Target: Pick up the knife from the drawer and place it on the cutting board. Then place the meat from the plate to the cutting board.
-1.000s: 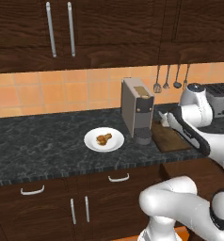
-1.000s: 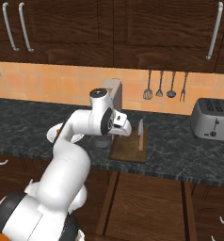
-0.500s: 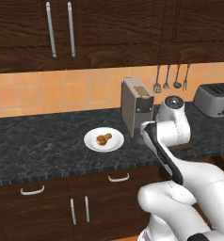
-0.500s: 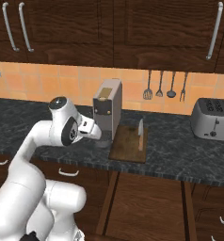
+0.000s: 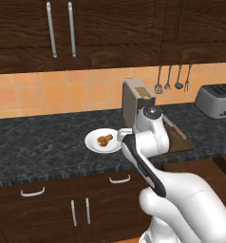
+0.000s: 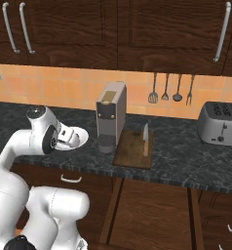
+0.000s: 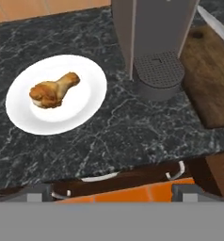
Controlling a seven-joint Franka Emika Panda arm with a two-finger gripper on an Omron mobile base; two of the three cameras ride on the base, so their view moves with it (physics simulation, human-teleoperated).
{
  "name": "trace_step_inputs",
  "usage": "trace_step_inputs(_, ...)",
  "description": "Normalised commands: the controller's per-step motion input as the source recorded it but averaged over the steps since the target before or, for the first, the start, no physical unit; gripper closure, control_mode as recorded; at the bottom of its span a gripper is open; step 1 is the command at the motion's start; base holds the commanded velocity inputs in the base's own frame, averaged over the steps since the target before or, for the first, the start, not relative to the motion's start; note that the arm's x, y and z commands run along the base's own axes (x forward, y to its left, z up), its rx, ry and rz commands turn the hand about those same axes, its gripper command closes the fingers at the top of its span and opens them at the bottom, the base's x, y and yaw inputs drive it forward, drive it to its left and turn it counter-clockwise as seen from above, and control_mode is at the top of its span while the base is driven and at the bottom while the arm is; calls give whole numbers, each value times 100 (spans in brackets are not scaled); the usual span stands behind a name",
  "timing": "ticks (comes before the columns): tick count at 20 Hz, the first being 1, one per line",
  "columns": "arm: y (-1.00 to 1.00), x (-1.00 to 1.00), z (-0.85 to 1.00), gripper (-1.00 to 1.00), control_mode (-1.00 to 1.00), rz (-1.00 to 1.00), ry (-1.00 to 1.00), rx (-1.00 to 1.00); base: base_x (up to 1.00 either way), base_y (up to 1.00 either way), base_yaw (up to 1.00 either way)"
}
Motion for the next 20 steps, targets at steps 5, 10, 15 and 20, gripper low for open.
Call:
trace_step_inputs(5, 55, 46, -18, -100, -100, 0, 7, 33, 0, 0, 0)
trace_step_inputs(10, 34, 69, -6, -100, -100, 0, 3, 6, 0, 0, 0)
trace_step_inputs(15, 32, 69, -3, -100, -100, -2, 1, 0, 0, 0, 0)
trace_step_inputs(20, 34, 41, -26, -100, -100, -4, 4, 0, 0, 0, 0)
